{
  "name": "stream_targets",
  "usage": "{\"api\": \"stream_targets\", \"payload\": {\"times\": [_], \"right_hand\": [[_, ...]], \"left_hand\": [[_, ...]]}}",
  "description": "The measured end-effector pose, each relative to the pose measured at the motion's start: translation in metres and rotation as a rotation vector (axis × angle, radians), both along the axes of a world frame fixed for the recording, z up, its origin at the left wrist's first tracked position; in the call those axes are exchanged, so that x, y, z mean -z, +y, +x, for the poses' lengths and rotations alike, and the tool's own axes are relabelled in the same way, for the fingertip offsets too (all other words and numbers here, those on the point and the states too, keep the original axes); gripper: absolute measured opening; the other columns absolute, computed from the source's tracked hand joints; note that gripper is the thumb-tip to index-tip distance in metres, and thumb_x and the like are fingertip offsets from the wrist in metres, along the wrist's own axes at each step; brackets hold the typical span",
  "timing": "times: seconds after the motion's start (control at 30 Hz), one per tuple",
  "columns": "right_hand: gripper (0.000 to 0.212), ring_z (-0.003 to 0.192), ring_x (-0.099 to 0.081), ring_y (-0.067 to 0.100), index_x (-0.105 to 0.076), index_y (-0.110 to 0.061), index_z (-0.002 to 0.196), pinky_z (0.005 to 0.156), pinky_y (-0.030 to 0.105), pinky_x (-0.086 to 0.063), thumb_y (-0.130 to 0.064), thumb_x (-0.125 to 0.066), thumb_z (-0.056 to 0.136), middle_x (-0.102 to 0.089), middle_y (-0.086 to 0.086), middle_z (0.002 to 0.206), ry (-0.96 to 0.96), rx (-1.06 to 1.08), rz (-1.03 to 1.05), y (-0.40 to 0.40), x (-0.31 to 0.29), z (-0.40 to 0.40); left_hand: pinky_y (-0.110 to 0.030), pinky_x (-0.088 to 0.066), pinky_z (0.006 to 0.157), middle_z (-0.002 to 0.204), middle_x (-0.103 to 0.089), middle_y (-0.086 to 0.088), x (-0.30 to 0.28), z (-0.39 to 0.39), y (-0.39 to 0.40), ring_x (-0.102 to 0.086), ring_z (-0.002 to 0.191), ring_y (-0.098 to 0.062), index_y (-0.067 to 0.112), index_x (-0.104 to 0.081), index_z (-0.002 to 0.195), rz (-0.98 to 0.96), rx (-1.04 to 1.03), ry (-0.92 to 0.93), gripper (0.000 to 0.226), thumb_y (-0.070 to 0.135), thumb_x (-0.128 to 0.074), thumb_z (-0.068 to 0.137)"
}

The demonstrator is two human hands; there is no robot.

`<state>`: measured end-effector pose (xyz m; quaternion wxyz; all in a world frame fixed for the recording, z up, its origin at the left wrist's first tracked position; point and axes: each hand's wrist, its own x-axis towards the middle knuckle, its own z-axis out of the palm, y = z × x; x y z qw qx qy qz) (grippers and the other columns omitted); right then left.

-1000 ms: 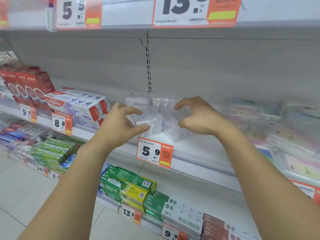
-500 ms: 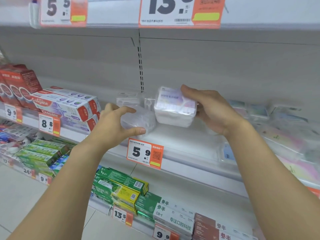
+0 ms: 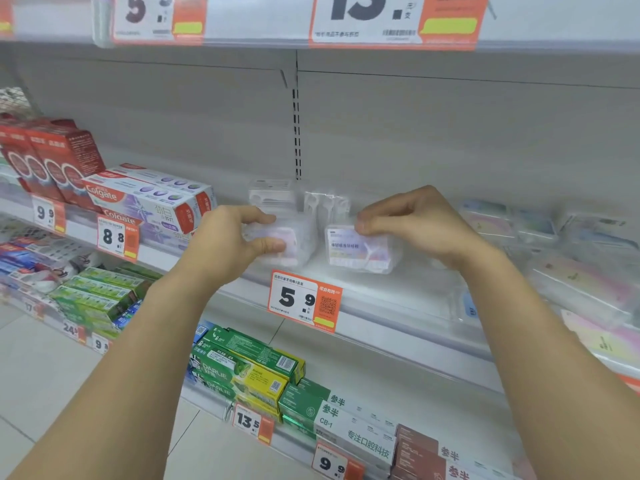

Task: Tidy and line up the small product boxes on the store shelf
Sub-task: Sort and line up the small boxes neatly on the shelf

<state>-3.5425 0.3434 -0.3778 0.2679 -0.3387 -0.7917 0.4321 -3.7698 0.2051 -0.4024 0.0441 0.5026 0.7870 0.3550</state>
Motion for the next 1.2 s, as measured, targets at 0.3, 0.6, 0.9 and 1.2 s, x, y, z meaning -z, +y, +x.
{"api": "stream_targets", "payload": {"times": [0.3,0.6,0.9,1.2], "right_hand": [[0.043,0.106,-0.054,-0.005,-0.069,-0.038,0.103,0.083,0.018,-0.040,-0.046,-0.087,0.064,-0.058,-0.025,0.111,-0.337,-0.096,0.131,0.002,0.005,0.000],[0.064,0.111,-0.052,0.008,-0.056,-0.036,0.118,0.084,0.023,-0.039,-0.052,-0.085,0.063,-0.053,-0.011,0.122,-0.430,-0.079,0.143,0.002,0.005,-0.007],[0.081,0.105,-0.051,-0.004,-0.054,-0.045,0.120,0.078,0.018,-0.041,-0.060,-0.081,0.045,-0.052,-0.016,0.118,-0.422,-0.204,0.033,0.003,-0.001,-0.012],[0.066,0.089,-0.055,0.006,-0.061,-0.036,0.114,0.065,0.022,-0.046,-0.051,-0.082,0.053,-0.056,-0.005,0.114,-0.385,-0.225,-0.030,0.000,-0.002,-0.019]], "left_hand": [[-0.023,-0.037,0.088,0.127,-0.064,-0.004,-0.009,-0.001,0.000,-0.057,0.117,-0.022,0.020,-0.067,0.123,-0.008,0.073,0.030,0.028,0.022,-0.054,0.098],[-0.017,-0.030,0.091,0.136,-0.056,-0.001,-0.009,-0.007,0.007,-0.053,0.123,-0.021,0.021,-0.068,0.123,-0.075,0.137,0.189,0.029,0.016,-0.056,0.097],[-0.016,-0.032,0.106,0.150,-0.044,0.004,0.016,-0.004,0.003,-0.051,0.129,-0.017,0.023,-0.061,0.131,-0.039,0.174,0.147,0.039,0.015,-0.062,0.093],[-0.037,-0.053,0.091,0.124,-0.060,0.011,0.004,-0.011,-0.008,-0.060,0.107,-0.012,0.023,-0.073,0.110,-0.011,0.298,0.070,0.026,0.017,-0.073,0.084]]}}
